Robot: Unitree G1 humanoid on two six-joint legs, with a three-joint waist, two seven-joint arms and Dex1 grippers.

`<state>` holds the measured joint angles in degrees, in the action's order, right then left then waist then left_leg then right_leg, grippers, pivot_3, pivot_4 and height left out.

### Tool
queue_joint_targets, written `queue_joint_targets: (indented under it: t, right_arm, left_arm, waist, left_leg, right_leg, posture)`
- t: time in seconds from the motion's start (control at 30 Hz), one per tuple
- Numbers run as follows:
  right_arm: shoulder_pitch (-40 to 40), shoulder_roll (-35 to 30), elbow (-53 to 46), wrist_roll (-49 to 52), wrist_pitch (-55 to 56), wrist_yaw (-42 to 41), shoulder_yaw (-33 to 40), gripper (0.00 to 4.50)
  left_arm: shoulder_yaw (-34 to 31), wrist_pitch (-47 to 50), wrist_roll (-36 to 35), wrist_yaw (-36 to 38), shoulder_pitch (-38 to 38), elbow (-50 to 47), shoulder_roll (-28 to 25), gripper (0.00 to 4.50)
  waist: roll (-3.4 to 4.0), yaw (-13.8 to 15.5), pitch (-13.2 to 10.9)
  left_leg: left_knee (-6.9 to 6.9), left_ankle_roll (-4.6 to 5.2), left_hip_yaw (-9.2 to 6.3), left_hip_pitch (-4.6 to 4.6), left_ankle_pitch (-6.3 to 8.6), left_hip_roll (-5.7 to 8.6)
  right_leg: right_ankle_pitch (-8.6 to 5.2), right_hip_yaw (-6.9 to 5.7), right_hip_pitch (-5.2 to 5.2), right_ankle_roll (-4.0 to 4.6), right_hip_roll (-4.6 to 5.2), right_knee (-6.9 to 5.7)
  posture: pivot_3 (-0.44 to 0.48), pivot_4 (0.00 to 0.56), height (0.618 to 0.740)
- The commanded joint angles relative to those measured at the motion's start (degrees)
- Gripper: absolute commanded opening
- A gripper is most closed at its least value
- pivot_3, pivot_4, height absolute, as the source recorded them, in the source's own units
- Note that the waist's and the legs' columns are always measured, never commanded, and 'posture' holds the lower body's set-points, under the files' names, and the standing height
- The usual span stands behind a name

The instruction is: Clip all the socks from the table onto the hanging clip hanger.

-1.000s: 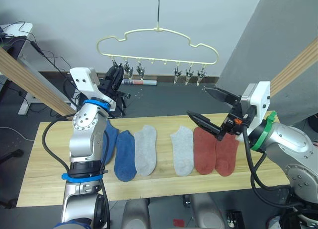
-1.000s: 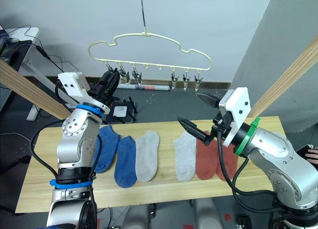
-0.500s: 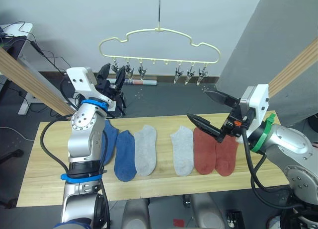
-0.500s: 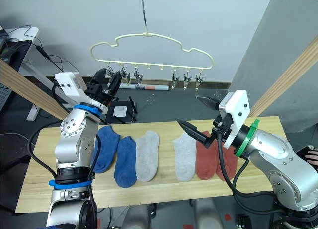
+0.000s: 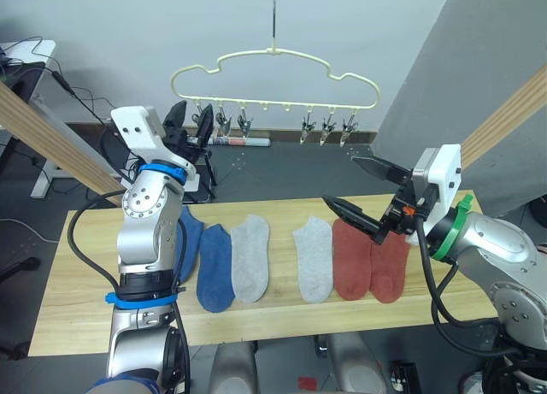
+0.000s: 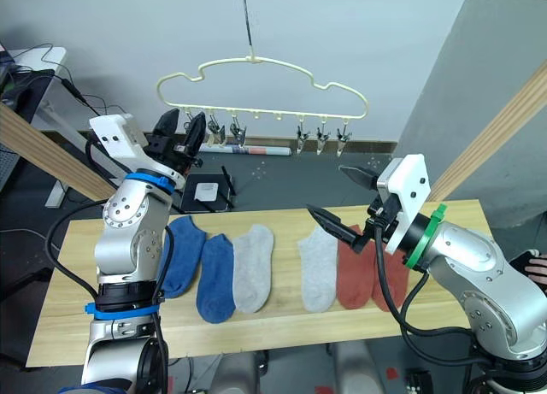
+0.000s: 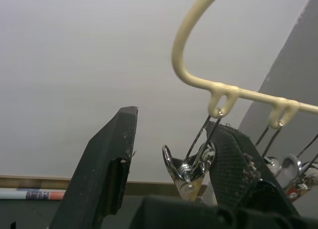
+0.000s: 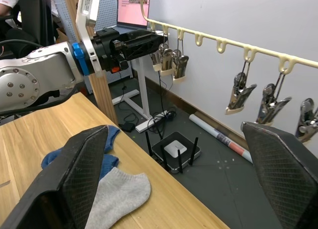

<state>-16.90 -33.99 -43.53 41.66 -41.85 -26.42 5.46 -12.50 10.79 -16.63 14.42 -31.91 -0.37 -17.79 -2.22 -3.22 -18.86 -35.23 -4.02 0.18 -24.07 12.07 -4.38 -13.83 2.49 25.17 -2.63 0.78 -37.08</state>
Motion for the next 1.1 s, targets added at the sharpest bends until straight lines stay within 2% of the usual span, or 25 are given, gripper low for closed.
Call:
queue_joint_targets:
  t: [0.03,0.77,0.87,0.97,1.1]
  right_arm:
    - [-0.7,-0.47,-1.25,0.98,0.35,-0.13,0.56,4.5]
    - [-0.65,-0.26,-1.03,0.72,0.62,-0.04,0.4,4.5]
    - [-0.62,-0.25,-1.05,0.75,0.59,0.02,0.46,4.5]
    - [-0.44,-0.26,-1.26,0.77,0.56,0.1,0.48,4.5]
    - [-0.34,-0.28,-1.14,0.68,0.72,-0.07,0.5,4.5]
  left_arm:
    - [0.22,-0.36,-0.45,0.4,-0.53,-2.12,0.09,2.48]
    - [0.97,-0.4,-0.32,0.54,0.36,-1.0,0.6,2.48]
    - [0.88,-0.71,-0.3,0.49,-0.24,-0.76,0.8,1.92]
    - [0.85,-0.83,-0.3,0.68,-0.43,-0.84,0.77,1.05]
    - [0.76,-0.86,-0.18,0.48,-0.27,-1.33,0.8,0.69]
  waist:
    - [0.0,0.01,0.0]
    - [0.0,0.01,0.0]
    - [0.0,0.01,0.0]
    - [0.0,0.01,0.0]
    - [0.0,0.01,0.0]
  left_leg:
    - [0.0,0.0,0.0,0.0,0.0,0.0]
    - [-0.01,0.0,-0.01,-0.01,0.0,0.0]
    - [-0.01,0.0,-0.01,-0.01,0.0,0.0]
    - [-0.02,0.0,0.0,-0.01,0.0,0.0]
    - [-0.02,0.0,-0.01,-0.01,0.0,0.0]
  right_leg:
    - [0.0,0.0,0.0,0.0,0.0,0.0]
    - [0.0,0.0,0.0,0.0,0.0,0.0]
    - [0.0,-0.01,0.0,0.0,0.0,-0.01]
    - [0.01,-0.01,0.0,0.01,0.0,-0.02]
    - [0.0,0.0,0.0,0.01,0.0,-0.02]
  posture:
    - [-0.125,0.359,0.74]
    - [-0.125,0.356,0.74]
    - [-0.125,0.356,0.74]
    - [-0.128,0.356,0.74]
    - [-0.128,0.356,0.74]
